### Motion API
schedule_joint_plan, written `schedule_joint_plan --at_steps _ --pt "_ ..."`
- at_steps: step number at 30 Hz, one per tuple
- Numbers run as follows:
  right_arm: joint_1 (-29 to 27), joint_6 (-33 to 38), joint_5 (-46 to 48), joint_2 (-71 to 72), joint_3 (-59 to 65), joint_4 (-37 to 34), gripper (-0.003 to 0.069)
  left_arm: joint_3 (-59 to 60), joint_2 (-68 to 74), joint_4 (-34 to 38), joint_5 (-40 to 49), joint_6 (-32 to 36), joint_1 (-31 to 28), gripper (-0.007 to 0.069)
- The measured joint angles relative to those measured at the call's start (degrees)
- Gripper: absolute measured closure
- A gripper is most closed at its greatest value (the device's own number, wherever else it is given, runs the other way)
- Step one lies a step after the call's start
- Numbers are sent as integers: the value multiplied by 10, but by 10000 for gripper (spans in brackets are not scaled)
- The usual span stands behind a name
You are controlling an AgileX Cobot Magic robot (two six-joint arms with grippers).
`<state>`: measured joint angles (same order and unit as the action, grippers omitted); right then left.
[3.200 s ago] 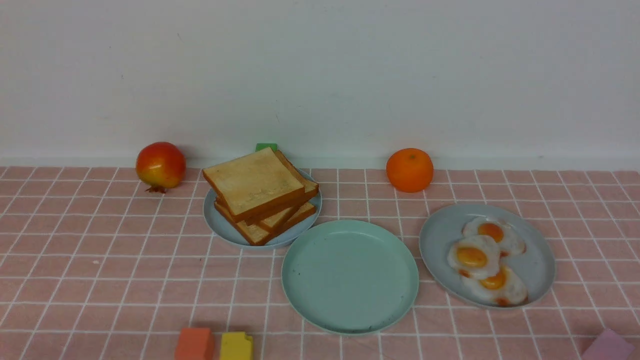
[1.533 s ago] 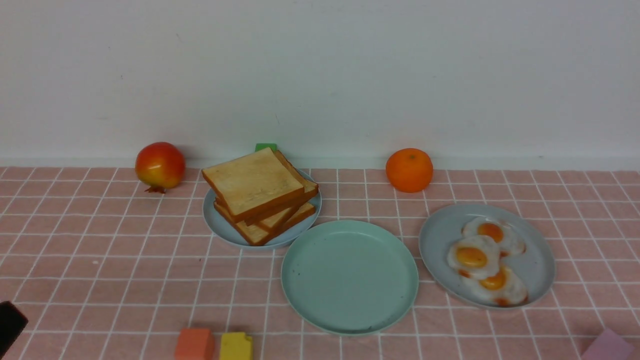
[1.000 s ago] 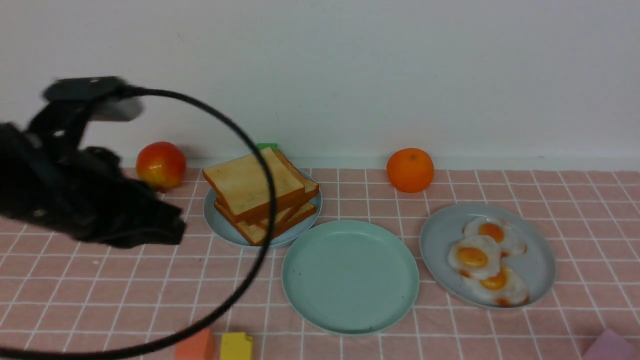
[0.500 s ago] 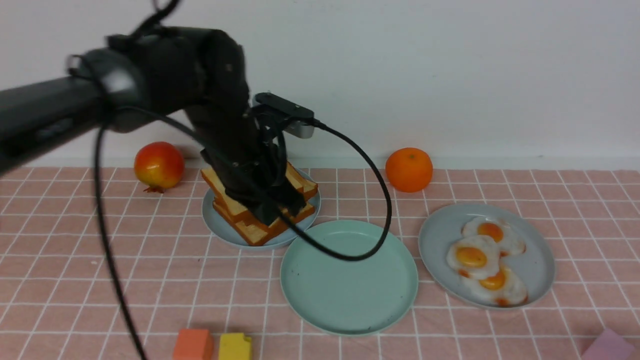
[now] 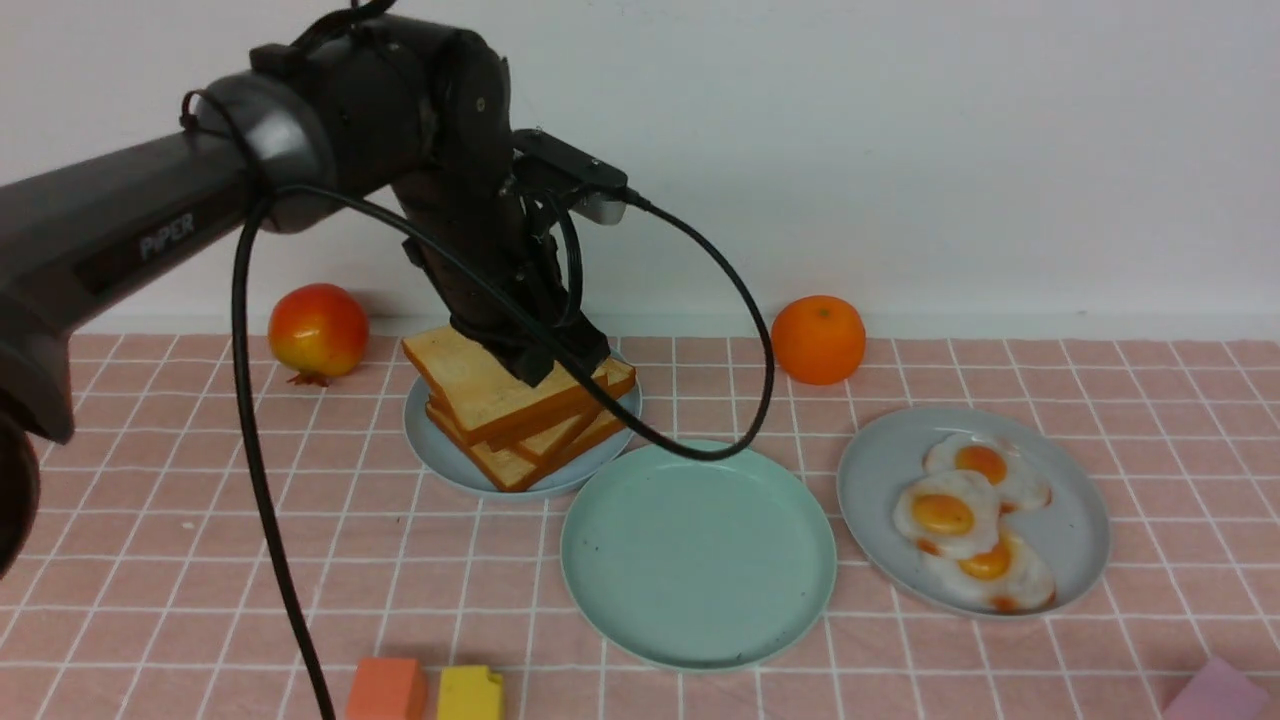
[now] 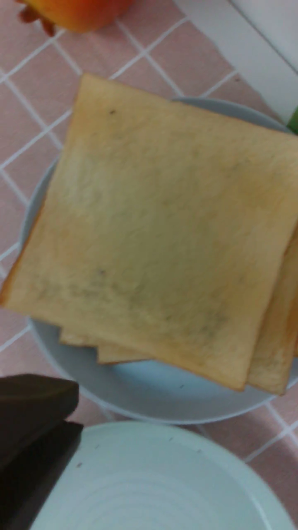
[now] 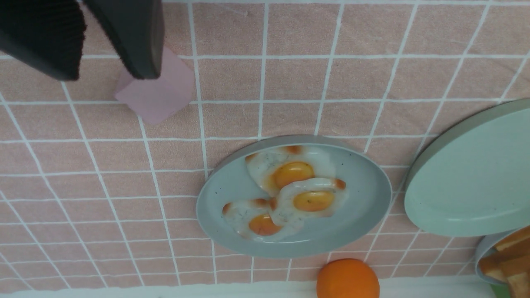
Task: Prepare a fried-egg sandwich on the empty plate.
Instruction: Use the left arm to grab a slice of bread
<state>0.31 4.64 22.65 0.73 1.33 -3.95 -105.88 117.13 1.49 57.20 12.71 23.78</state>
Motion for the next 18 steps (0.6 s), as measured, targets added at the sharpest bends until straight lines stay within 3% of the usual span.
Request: schedule_joint_plan --at_steps 2,4,8,13,18 --pt "0 0 0 0 0 0 417 0 5 -1 -14 16 -1 450" --pt "0 0 0 0 0 0 417 0 16 -15 -36 49 -1 327" --pt "0 0 0 0 0 0 417 0 37 -22 -46 90 -1 214" --pt "0 0 0 0 0 0 417 0 60 -42 -59 115 -1 195" --pt "0 0 0 0 0 0 417 0 66 -71 -89 116 -1 226"
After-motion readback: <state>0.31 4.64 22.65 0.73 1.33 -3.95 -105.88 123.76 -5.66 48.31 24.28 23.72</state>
